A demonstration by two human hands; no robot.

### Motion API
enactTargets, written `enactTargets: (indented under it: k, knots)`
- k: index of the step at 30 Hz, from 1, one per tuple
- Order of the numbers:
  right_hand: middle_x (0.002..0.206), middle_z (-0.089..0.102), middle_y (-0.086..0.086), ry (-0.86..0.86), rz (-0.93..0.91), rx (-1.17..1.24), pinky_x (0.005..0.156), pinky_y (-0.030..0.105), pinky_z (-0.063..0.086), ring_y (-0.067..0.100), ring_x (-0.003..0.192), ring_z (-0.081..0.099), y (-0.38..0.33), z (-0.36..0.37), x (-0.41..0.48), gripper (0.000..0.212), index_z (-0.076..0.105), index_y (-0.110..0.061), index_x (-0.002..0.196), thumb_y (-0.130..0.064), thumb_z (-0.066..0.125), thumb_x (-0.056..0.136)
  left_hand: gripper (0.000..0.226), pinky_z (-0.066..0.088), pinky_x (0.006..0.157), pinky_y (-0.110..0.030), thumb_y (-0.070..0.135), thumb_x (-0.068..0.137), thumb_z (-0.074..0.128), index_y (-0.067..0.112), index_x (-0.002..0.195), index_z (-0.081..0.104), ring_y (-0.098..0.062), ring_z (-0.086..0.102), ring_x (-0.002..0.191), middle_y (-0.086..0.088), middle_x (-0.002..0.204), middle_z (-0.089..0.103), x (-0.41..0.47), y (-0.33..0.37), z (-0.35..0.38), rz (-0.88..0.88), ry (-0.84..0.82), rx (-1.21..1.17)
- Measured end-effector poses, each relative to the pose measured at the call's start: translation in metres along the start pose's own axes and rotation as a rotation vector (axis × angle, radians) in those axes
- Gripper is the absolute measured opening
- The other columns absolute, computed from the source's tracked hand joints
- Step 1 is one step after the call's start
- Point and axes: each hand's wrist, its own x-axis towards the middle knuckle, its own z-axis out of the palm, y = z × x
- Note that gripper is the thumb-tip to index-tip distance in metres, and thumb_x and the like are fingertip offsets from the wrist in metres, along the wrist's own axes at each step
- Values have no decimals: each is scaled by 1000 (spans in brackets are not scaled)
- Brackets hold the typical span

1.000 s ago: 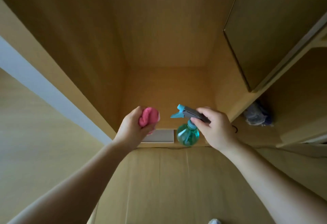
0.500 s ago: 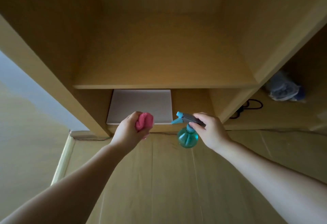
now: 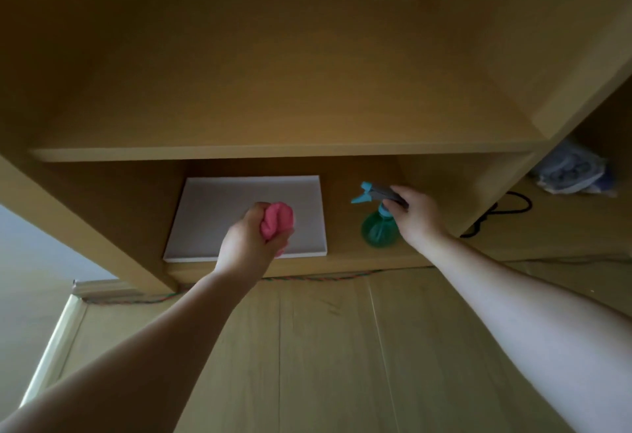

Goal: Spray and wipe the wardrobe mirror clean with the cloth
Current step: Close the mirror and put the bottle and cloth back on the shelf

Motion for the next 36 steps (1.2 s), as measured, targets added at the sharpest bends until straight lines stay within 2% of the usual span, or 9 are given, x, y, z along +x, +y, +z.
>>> enactTargets:
  k: [8, 13, 17, 20, 24, 27, 32, 34, 36]
  knots:
    - [142, 49, 9, 8, -2, -53, 92, 25, 42, 26, 123, 53, 9, 5, 14, 52, 35, -16, 148, -26, 51, 100, 26, 55, 68, -35, 23, 80, 73, 26, 99, 55, -14, 63, 79, 5, 88, 63, 4, -4, 7, 15, 6, -34]
    - [160, 15, 7, 91, -40, -179, 108, 30, 33, 27, 141, 31, 14, 2, -2, 64, 20, -18, 153, -26, 51, 98, 24, 48, 52, -8, 16, 83, 72, 21, 99, 56, 2, 61, 70, 5, 85, 64, -1, 4, 9, 16, -6, -110]
    - [149, 33, 15, 165, -188, -306, 96, 37, 46, 31, 124, 49, 30, 11, -35, 55, 38, -9, 145, -20, 57, 94, 24, 45, 54, -7, 17, 83, 72, 19, 101, 57, 1, 61, 74, 6, 87, 64, -5, 8, 8, 37, -5, -119]
    - [147, 35, 13, -51, -250, -478, 102, 36, 45, 29, 126, 48, 43, 19, -46, 50, 40, -10, 144, -25, 51, 97, 25, 44, 55, -9, 18, 83, 72, 19, 102, 57, 1, 60, 75, 7, 87, 63, -8, 8, 7, 50, 1, -113]
    - [163, 5, 4, -374, -132, -676, 118, 37, 23, 24, 148, 13, 42, 31, -38, 60, 14, -14, 154, -37, 35, 103, 26, 46, 58, -16, 19, 82, 73, 19, 103, 57, 1, 60, 74, 9, 86, 63, -9, 5, 5, 48, 6, -105]
    - [163, -7, 2, -441, -122, -708, 120, 38, 18, 23, 149, 6, 40, 38, -29, 66, 4, -15, 155, -37, 36, 103, 26, 49, 61, -19, 21, 82, 73, 21, 102, 56, -2, 61, 77, 9, 85, 63, -9, 3, 2, 50, 12, -92]
    - [162, -15, 1, -502, -130, -673, 121, 37, 17, 23, 150, 1, 36, 47, -12, 72, 0, -13, 155, -34, 43, 101, 28, 45, 53, -7, 20, 81, 73, 24, 102, 55, 9, 59, 67, 10, 83, 62, -8, 0, -3, 36, 6, -98]
    - [162, -14, 1, -497, -127, -632, 120, 35, 19, 23, 150, 4, 30, 46, -12, 69, 5, -14, 155, -33, 43, 101, 27, 45, 51, -8, 17, 81, 73, 21, 102, 56, 7, 60, 65, 8, 84, 63, -9, 1, -5, 22, -6, -126]
    - [163, 3, 0, -430, -198, -546, 116, 33, 27, 24, 148, 16, 20, 44, -20, 59, 20, -15, 153, -31, 44, 101, 25, 45, 49, -8, 12, 82, 71, 17, 101, 57, 4, 62, 64, 4, 85, 64, -9, 2, -5, -4, -30, -205]
